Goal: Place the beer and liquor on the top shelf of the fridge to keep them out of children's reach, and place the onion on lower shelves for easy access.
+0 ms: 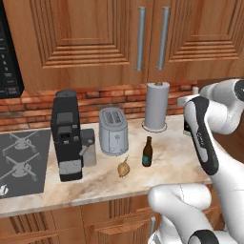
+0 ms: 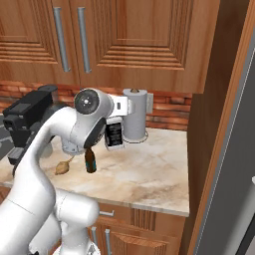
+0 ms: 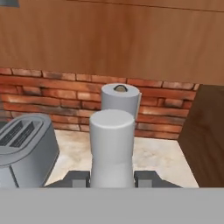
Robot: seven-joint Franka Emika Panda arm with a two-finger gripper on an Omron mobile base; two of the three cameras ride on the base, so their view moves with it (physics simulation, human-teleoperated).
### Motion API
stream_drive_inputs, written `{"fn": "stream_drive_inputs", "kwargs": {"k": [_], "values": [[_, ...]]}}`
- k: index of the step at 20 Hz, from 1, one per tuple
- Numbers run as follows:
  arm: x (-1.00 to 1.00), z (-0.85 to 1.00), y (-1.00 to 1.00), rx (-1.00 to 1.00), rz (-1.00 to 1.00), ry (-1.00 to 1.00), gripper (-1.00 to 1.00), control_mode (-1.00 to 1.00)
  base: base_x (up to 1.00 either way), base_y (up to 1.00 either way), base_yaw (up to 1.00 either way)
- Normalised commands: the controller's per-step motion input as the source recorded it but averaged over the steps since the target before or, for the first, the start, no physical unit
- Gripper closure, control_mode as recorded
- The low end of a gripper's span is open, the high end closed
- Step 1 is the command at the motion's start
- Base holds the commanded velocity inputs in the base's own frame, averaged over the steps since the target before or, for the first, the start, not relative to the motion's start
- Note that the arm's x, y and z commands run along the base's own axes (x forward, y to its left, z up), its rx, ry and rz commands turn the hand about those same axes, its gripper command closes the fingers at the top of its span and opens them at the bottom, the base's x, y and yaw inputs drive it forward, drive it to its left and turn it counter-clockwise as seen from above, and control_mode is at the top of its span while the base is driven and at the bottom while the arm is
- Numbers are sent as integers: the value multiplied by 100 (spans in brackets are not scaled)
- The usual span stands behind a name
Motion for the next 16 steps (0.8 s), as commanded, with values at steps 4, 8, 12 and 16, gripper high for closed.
{"fn": "stream_drive_inputs", "kwargs": {"k": [4,8,12,16], "values": [[-65,7,37,10,0,0,100,-100,0,0,0],[-56,0,73,8,0,-1,100,-100,0,0,0],[-39,8,81,6,0,-9,100,-100,0,0,0],[-10,55,52,0,-4,-1,100,-100,0,0,0]]}}
